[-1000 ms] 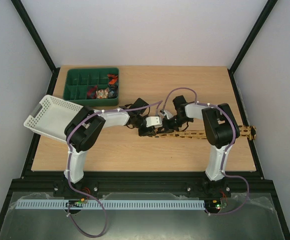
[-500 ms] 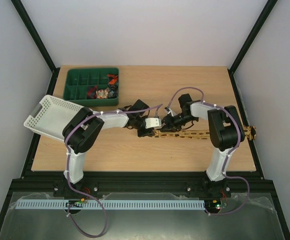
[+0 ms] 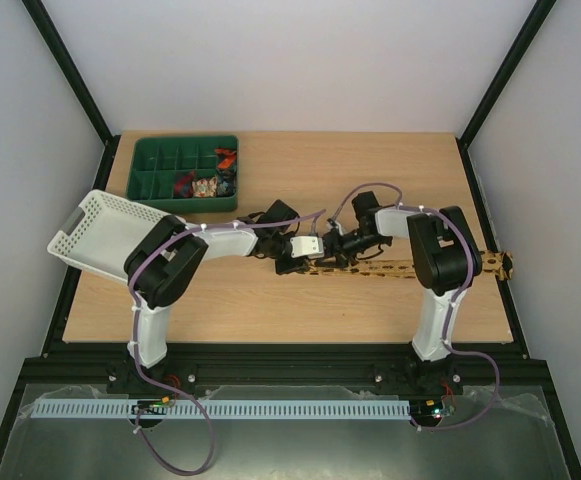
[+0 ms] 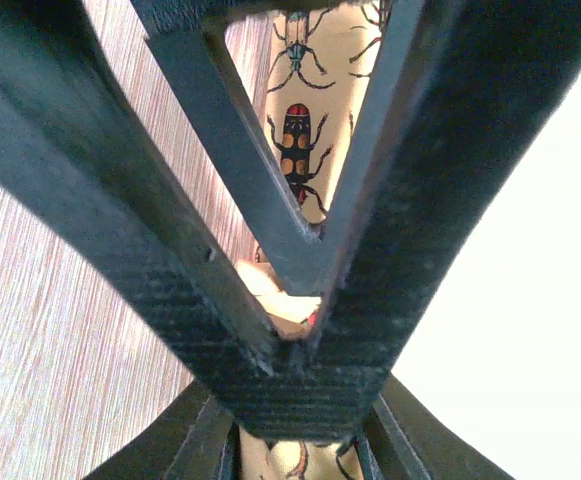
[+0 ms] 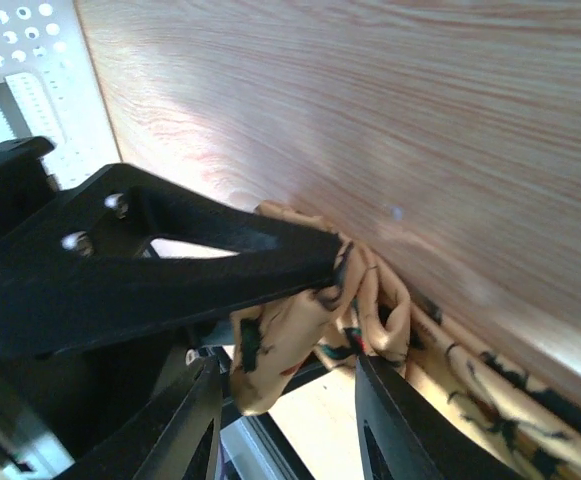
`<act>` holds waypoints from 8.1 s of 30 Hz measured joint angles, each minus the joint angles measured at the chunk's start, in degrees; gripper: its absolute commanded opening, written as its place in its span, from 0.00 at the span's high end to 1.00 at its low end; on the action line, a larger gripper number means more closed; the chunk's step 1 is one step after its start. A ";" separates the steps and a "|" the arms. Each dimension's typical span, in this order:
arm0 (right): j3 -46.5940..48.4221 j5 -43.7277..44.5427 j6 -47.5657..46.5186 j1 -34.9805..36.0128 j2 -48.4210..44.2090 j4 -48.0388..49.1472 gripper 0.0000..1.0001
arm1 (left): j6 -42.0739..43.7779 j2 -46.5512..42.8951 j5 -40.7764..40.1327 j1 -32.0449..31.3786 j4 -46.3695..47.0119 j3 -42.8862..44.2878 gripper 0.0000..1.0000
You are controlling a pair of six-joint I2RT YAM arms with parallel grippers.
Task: Roll the ties
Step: Roll the tie at the center of the board.
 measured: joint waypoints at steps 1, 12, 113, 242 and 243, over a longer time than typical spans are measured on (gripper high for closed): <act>0.11 0.07 0.17 0.04 0.57 0.11 0.66 | -0.04 0.00 -0.02 -0.02 0.09 -0.02 0.70; 1.51 0.72 0.46 0.13 3.15 0.33 0.99 | -0.26 -0.42 -0.48 -0.26 0.96 -0.72 0.54; -4.22 8.59 -14.95 -2.16 -1.05 0.04 0.99 | -10.60 -0.37 14.27 2.64 38.16 -19.93 0.50; -4.39 8.20 -15.65 -1.92 -3.37 -0.44 0.70 | -9.84 0.35 6.64 -0.98 35.67 -16.83 0.72; -4.39 8.11 -15.61 -2.12 -3.37 -0.48 0.71 | -9.75 0.35 6.64 -0.96 35.56 -16.83 0.72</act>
